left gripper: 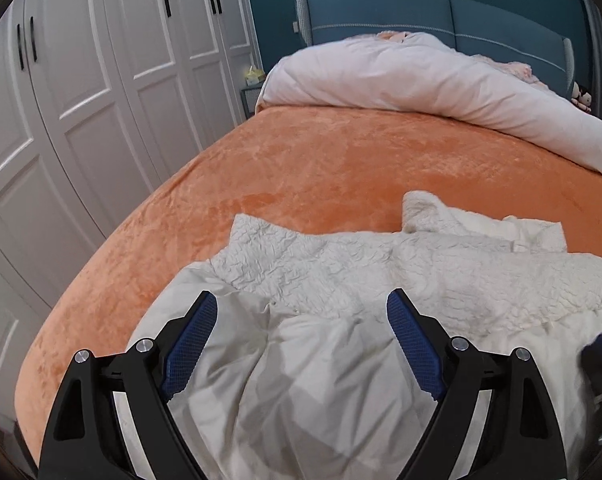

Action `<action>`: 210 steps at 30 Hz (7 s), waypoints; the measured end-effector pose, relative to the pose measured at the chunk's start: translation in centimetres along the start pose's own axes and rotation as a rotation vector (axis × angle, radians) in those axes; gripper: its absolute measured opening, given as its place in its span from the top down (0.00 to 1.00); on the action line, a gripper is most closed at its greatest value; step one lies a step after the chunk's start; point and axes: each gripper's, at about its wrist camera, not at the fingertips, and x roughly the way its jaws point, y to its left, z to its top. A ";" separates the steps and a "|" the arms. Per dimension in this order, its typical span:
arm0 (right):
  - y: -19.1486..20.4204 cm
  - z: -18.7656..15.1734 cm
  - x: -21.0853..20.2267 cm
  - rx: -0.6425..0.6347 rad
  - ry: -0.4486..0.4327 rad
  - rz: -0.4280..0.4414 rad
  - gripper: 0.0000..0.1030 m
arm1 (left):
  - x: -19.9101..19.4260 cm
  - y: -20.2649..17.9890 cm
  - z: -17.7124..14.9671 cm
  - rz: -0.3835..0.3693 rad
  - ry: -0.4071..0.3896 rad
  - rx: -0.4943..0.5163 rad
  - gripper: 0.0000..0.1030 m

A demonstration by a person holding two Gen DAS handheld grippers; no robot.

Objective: Fold large clothes

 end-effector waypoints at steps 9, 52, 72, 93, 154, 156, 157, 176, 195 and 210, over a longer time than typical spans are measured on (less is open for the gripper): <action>-0.6 -2.3 3.2 0.030 0.036 -0.007 0.86 | 3.3 1.0 -1.4 0.019 0.024 -0.013 0.16; -0.2 -4.2 -11.6 0.082 -0.041 0.013 0.74 | -4.0 17.4 -11.9 -0.180 0.120 -0.364 0.08; 5.0 -7.8 -1.4 -0.033 0.104 -0.034 0.73 | -3.8 14.3 -9.2 -0.491 0.093 -0.554 0.94; -12.5 -15.7 -23.2 0.292 0.034 -0.077 0.73 | -20.9 -19.6 -6.8 -0.792 -0.045 0.221 0.99; 5.4 -2.5 5.5 -0.085 0.117 -0.021 0.73 | -6.0 11.9 -10.0 -0.207 0.160 -0.385 0.56; 5.3 -2.5 5.4 -0.082 0.113 -0.018 0.73 | -5.9 11.8 -10.0 -0.189 0.170 -0.385 0.50; 5.3 -2.5 5.4 -0.081 0.112 -0.016 0.73 | -5.8 11.8 -10.1 -0.175 0.175 -0.387 0.45; 2.7 -2.7 -2.6 0.027 0.099 0.070 0.73 | -1.2 14.4 -10.7 -0.519 0.219 -0.625 0.89; -7.6 -12.4 -11.3 0.276 0.202 0.439 0.80 | -19.7 -18.3 -3.6 -0.848 0.048 0.278 0.93; -21.4 -18.0 -24.6 0.564 0.108 0.090 0.77 | -15.3 -30.9 -13.4 -0.653 0.039 0.549 0.92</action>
